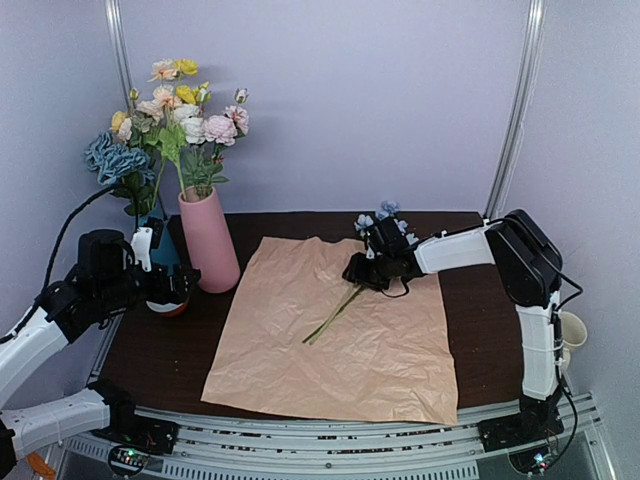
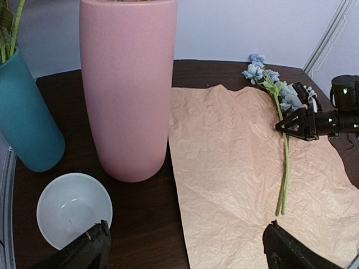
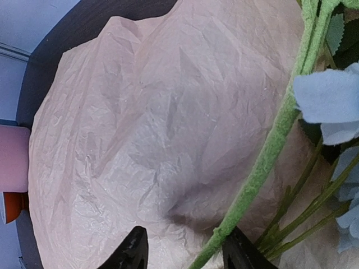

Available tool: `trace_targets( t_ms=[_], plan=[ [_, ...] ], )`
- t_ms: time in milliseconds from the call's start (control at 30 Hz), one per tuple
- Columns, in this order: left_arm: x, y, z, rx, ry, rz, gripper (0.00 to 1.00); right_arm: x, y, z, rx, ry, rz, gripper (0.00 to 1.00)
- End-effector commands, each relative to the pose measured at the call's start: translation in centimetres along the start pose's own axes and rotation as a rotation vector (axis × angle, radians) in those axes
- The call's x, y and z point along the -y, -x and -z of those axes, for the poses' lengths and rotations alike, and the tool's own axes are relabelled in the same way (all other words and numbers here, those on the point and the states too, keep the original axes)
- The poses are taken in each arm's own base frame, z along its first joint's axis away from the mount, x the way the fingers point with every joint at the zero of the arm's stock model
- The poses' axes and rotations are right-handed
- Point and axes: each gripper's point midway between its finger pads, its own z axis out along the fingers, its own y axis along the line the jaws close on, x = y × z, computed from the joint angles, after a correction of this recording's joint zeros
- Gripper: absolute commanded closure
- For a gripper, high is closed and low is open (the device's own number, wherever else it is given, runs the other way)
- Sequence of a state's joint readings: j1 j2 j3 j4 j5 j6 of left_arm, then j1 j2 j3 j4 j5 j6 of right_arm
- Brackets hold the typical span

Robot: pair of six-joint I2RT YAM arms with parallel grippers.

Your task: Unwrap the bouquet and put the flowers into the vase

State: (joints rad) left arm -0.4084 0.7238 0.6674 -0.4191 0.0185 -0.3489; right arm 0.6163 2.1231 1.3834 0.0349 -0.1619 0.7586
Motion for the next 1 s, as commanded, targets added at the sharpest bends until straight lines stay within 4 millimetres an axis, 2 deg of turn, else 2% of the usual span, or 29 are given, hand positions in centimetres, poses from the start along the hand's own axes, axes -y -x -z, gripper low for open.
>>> trace_targets(
  t_ms=[0, 167, 367, 633, 767, 967],
  plan=[
    [0.1, 1.8, 0.5, 0.063, -0.001, -0.012, 0.02, 1.3, -0.7, -0.7, -0.028, -0.036, -0.021, 0.54],
    [0.1, 1.7, 0.4, 0.059, 0.000, -0.012, 0.02, 1.8, -1.0, -0.7, -0.032, -0.047, -0.031, 0.66],
    [0.1, 1.8, 0.4, 0.061, -0.002, -0.013, 0.02, 2.0, -1.4, -0.8, -0.037, -0.047, -0.050, 0.74],
    [0.1, 1.8, 0.4, 0.062, -0.002, -0.013, 0.02, 2.2, -1.6, -0.8, -0.036, -0.042, -0.069, 0.93],
    [0.1, 1.7, 0.4, 0.061, 0.001, -0.013, 0.02, 1.6, -1.1, -0.3, -0.014, -0.013, -0.083, 1.00],
    [0.1, 1.7, 0.4, 0.059, -0.001, -0.013, 0.02, -0.9, 0.3, 0.9, 0.013, 0.082, -0.078, 1.00]
  ],
)
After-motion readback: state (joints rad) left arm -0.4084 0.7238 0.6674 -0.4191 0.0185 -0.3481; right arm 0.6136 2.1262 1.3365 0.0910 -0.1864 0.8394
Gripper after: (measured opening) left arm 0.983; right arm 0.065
